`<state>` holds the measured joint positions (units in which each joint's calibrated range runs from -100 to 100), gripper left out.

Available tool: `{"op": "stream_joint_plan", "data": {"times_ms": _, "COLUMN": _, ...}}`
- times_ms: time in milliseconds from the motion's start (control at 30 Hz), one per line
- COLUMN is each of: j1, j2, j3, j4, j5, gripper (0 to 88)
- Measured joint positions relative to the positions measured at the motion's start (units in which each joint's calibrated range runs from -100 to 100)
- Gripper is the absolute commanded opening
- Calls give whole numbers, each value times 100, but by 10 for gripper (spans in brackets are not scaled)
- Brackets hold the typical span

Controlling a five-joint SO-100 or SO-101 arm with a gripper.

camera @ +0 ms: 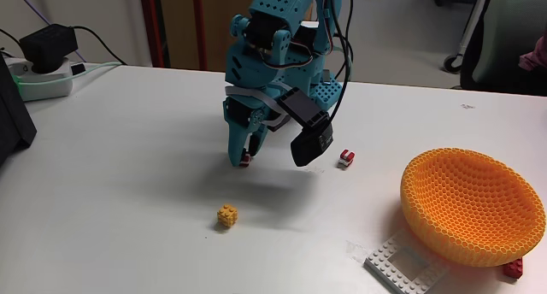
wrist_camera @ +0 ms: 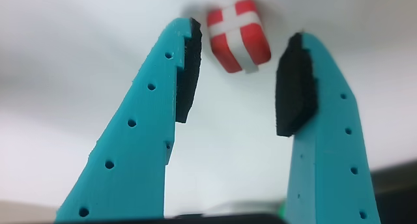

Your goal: Pick only small cubed objects and place them into the bowl

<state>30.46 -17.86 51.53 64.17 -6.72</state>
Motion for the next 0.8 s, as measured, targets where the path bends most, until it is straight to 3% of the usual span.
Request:
{"op": "stream_joint_plan", "data": {"times_ms": 233, "j1": 87, "j2": 148, "j3": -10, "j4": -255, "j5": 147, "gripper": 3}}
{"op": "stream_joint_plan", "data": {"times_ms": 500, "j1": 68, "j2": -334, "j3": -631, "j4": 544, "j5": 278, "gripper": 0}}
{"op": "stream_joint_plan", "data": {"times_ms": 633, "j1": -783, "j2": -1299, "j3": -1340, "j4": 1375, "j5": 303, "gripper": 0}}
{"op": "stream_joint_plan", "data": {"times_ms": 800, "j1": -2776, "j2": -1653, "j3": -2345, "j4": 1819, "j5": 190, "gripper": 0}}
